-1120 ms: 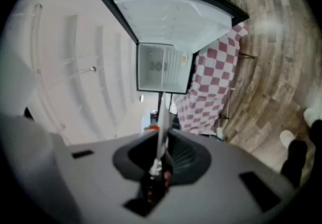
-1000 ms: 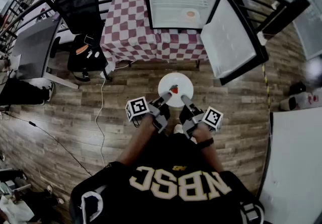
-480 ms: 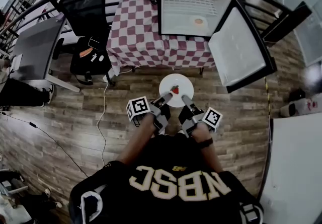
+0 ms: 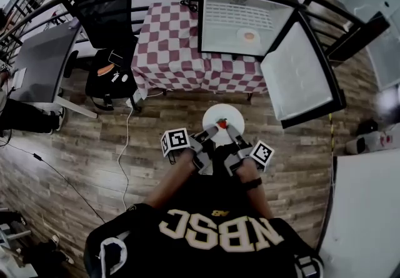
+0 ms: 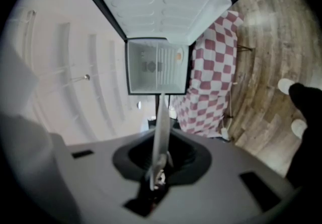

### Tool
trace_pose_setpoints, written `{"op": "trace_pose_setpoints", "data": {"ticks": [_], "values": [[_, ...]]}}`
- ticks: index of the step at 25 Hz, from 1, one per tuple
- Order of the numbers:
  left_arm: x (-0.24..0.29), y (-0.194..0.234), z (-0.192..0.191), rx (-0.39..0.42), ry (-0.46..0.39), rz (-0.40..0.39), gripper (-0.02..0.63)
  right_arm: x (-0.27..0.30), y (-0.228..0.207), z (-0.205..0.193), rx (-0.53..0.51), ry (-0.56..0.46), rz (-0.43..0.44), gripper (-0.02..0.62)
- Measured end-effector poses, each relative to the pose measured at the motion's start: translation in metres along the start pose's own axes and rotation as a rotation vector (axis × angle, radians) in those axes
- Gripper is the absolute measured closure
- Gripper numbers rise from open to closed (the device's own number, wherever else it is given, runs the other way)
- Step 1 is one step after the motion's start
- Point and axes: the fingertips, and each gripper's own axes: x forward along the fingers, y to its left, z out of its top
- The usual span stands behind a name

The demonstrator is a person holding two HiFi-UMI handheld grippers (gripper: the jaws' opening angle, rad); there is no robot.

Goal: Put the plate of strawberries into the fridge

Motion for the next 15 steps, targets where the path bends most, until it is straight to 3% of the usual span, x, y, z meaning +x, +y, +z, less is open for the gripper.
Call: {"op": "trace_pose_setpoints", "data": {"ticks": [4,15], "values": [[0.027,-0.009,0.033,-0.006,-0.050,0.000,0.571,0.027,0.008,0.027,0.025,0.027,0.012,0.535],[0.137,-0.064,0.107,0.053,-0.146,-0.046,0.571,0.098,0.053,0.162,-0.040,0.052,0.076,0.535]]}}
